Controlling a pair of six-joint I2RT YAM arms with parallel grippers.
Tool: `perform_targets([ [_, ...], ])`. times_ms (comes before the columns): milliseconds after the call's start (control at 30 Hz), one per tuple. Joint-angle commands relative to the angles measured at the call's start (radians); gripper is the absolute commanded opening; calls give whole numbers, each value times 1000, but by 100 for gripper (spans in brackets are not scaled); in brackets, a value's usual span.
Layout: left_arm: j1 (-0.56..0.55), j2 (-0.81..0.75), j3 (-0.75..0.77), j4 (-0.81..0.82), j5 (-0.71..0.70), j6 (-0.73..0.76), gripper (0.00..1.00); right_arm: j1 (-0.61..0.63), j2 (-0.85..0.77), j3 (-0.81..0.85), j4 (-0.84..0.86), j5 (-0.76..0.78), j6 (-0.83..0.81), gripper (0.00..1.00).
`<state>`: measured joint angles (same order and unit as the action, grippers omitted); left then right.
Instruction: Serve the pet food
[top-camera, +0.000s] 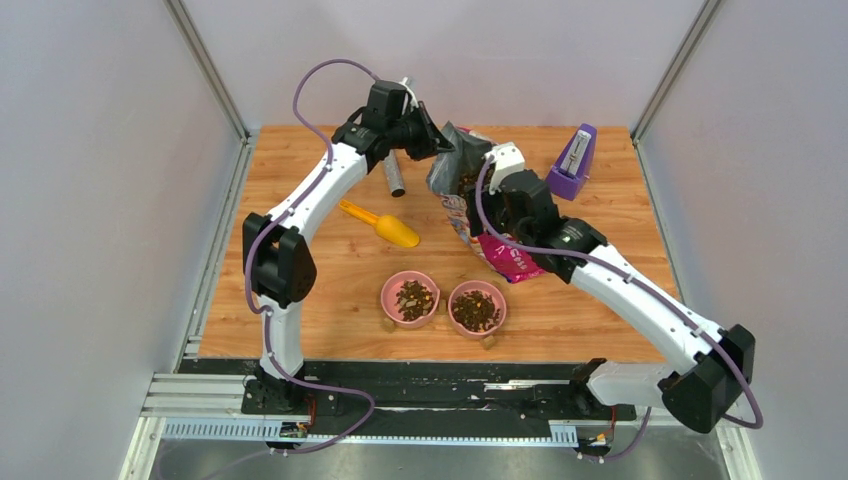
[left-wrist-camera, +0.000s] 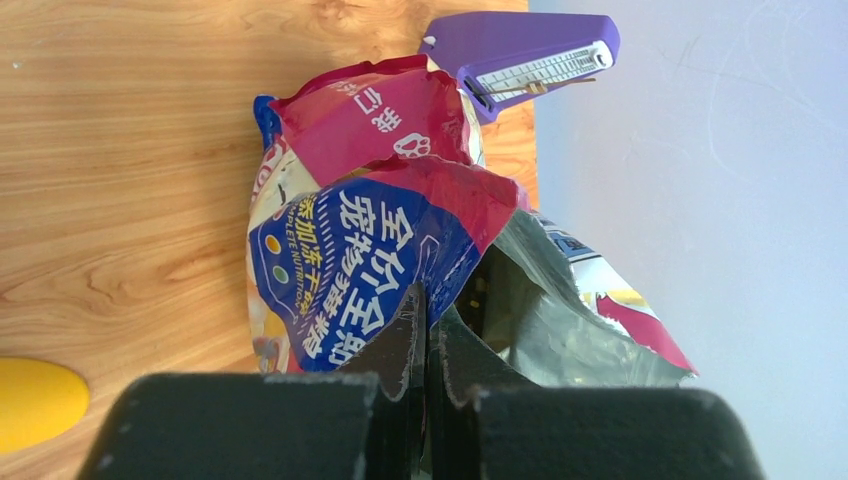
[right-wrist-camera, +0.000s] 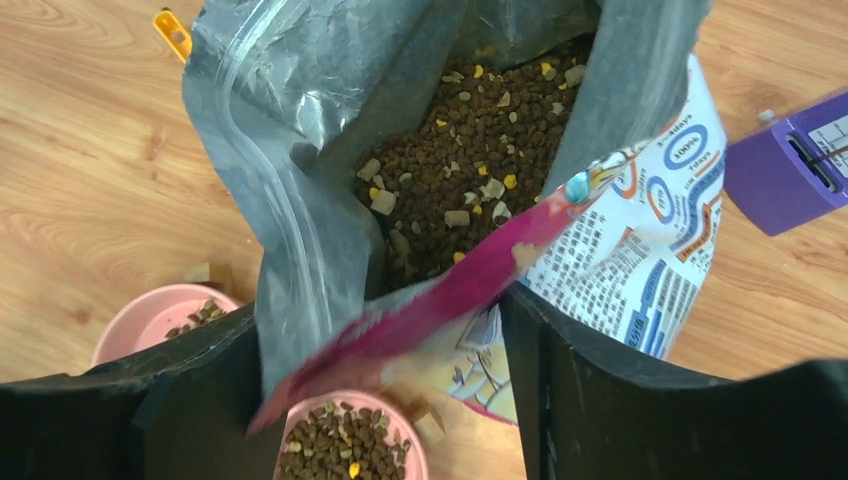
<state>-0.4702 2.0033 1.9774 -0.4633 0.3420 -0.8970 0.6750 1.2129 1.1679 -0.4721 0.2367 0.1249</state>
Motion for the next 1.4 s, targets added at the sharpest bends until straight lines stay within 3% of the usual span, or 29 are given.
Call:
perform_targets([
  [0,12,-9,91,28,3,-12,0,42,84,35,86,126,-30,70],
  [100,12,11,114,18,3,4,3,53,115,45,86,182,0,70],
  [200,12,41,151,-8,-23,48,25,54,122,40,92,241,37,65],
  [267,12,65,175,-26,-42,87,41,54,120,37,95,265,45,56],
  [333,12,91,204,-49,-52,123,46,52,119,38,100,278,43,43],
  [400,11,111,226,-51,-45,144,48,52,122,39,101,274,33,26],
  [500,10,134,239,-17,-24,151,49,52,125,38,103,263,13,13],
  [667,10,180,293,-41,16,176,52,48,122,38,109,234,-14,0],
  [800,9,179,274,9,73,188,55,44,119,38,113,203,-34,0],
  [867,6,185,277,9,75,197,51,43,118,35,119,191,-43,0],
  [933,5,193,277,7,83,203,34,44,113,26,127,176,-58,0],
  [967,6,199,283,4,90,208,17,41,109,22,132,170,-65,0],
  [1033,10,203,311,-25,74,239,1,28,94,9,147,155,-71,0],
  [1233,56,146,342,-100,29,262,0,-78,54,7,178,66,-73,0],
  [1367,83,52,274,-117,-38,228,0,-174,29,23,205,-66,-88,0],
])
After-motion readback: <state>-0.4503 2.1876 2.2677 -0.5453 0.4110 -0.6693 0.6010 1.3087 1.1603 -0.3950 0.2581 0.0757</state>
